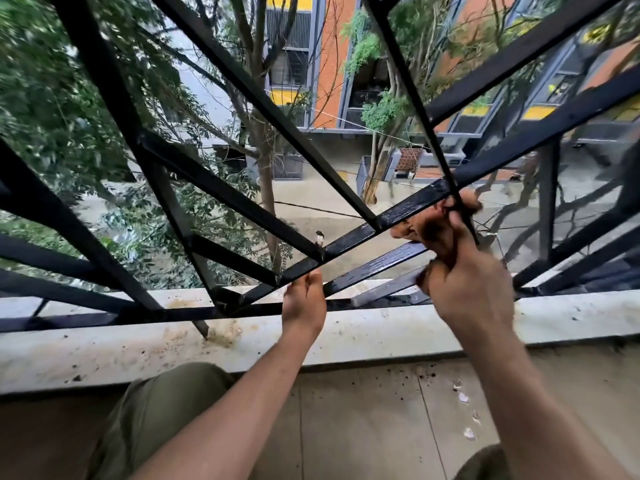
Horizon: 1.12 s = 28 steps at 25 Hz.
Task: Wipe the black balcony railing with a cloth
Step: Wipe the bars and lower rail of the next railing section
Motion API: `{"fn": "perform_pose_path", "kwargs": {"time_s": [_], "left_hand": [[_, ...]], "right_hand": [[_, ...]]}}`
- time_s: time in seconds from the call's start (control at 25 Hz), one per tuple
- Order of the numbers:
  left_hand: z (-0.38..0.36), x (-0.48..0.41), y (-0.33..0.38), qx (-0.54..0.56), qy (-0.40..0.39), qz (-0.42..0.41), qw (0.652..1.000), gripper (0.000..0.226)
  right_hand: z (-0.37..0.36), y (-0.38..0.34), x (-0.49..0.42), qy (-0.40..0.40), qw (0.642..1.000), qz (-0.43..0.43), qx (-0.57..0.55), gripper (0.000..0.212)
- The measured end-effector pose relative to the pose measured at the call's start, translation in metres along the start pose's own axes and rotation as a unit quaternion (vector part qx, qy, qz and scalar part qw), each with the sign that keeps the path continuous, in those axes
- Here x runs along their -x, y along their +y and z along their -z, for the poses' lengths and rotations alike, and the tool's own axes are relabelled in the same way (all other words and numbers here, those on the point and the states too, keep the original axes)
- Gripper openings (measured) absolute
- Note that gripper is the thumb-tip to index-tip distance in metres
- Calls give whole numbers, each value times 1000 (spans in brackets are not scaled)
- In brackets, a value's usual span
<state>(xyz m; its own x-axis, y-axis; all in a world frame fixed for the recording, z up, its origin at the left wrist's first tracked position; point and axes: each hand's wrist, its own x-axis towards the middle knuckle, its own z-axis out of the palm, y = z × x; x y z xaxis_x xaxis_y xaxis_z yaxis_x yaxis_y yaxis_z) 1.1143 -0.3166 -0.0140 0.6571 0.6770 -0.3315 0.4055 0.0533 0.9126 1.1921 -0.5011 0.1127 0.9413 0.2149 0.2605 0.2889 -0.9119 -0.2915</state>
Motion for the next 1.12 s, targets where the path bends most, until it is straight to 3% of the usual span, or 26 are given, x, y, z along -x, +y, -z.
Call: {"fn": "perform_pose_path", "kwargs": {"time_s": [0.08,0.2,0.28,0.4,0.48,0.56,0.6,0.72,0.76,0.88,0.92,1.0,1.04,1.12], "left_hand": [[1,-6,2,11,0,20,1000,42],[11,-27,-7,-1,-34,52,998,45],[20,-31,-17,5,-32,69,997,51],[33,-22,-18,49,-28,78,995,43],[41,-21,-23,-2,-18,70,997,45],[44,-21,-24,-24,-28,65,997,47],[46,-21,-23,-31,-44,69,996,48],[53,-23,-25,-150,-83,62,983,60],[53,-24,-24,-221,-82,53,970,60],[43,-16,-25,-321,-73,-27,944,58],[36,-11,-23,-320,-89,-56,942,59],[23,-1,-25,-271,-88,-95,954,63],[16,7,-25,-242,-58,-133,959,63],[4,26,-22,-217,14,-239,946,60]], "right_hand": [[-22,-17,8,-33,999,0,5,56],[-108,-76,44,-263,964,42,-20,40],[-141,-105,67,-329,937,113,-25,41],[-113,-87,40,-321,945,66,28,39],[-90,-60,22,-243,968,49,49,58],[-103,-58,31,-207,973,62,77,63],[-120,-77,47,-238,961,96,99,61],[-190,-126,98,-407,904,129,-40,49],[-209,-127,100,-407,901,139,-60,51],[-197,-87,88,-386,886,251,-54,42],[-189,-70,84,-383,893,226,-71,35],[-165,-43,78,-282,927,103,-225,38],[-150,-27,75,-206,924,5,-322,39],[-121,3,63,1,881,-164,-444,27]]}}
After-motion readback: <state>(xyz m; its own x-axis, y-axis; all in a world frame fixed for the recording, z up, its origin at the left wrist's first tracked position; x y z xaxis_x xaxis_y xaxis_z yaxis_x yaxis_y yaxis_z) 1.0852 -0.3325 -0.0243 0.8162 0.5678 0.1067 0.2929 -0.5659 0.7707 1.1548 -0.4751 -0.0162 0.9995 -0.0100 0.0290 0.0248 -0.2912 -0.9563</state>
